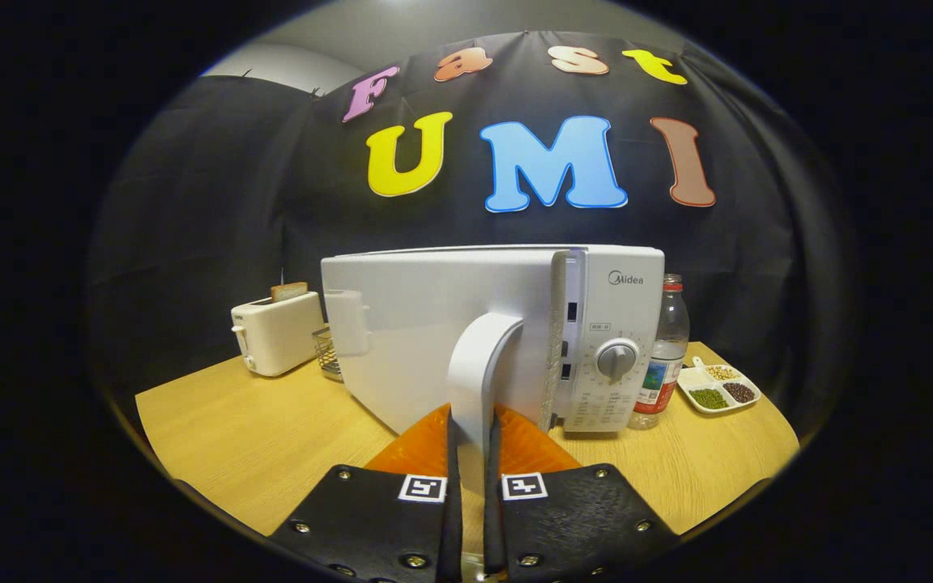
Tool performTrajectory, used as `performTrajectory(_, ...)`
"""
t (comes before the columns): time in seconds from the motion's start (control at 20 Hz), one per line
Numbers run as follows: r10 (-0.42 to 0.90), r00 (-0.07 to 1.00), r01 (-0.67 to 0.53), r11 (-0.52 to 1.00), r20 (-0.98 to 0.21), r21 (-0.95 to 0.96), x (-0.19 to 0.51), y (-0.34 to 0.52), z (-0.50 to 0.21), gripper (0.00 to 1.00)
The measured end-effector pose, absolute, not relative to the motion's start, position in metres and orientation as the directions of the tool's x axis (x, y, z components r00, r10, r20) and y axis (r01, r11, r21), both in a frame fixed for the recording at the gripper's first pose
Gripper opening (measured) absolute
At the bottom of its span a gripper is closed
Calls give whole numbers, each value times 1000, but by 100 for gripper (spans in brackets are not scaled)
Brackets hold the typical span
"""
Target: Open the microwave, put the food inside, and close the microwave door.
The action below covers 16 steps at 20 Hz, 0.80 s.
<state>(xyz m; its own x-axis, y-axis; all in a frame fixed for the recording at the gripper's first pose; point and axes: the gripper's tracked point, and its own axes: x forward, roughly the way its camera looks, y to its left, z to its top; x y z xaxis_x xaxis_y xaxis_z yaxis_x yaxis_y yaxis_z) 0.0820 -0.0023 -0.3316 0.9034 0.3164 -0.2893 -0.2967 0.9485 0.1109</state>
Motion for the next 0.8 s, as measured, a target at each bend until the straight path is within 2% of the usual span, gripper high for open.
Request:
performTrajectory(0.45, 433, 851, -417, 901, -297, 119, -1, 81, -318, 10)
performTrajectory(0.6, 410, 864, -392, 912, -292, 121, -19, 111, -314, 10)
performTrajectory(0.8, 276, 927, -279, 960, -254, 26, -35, 142, -310, 10)
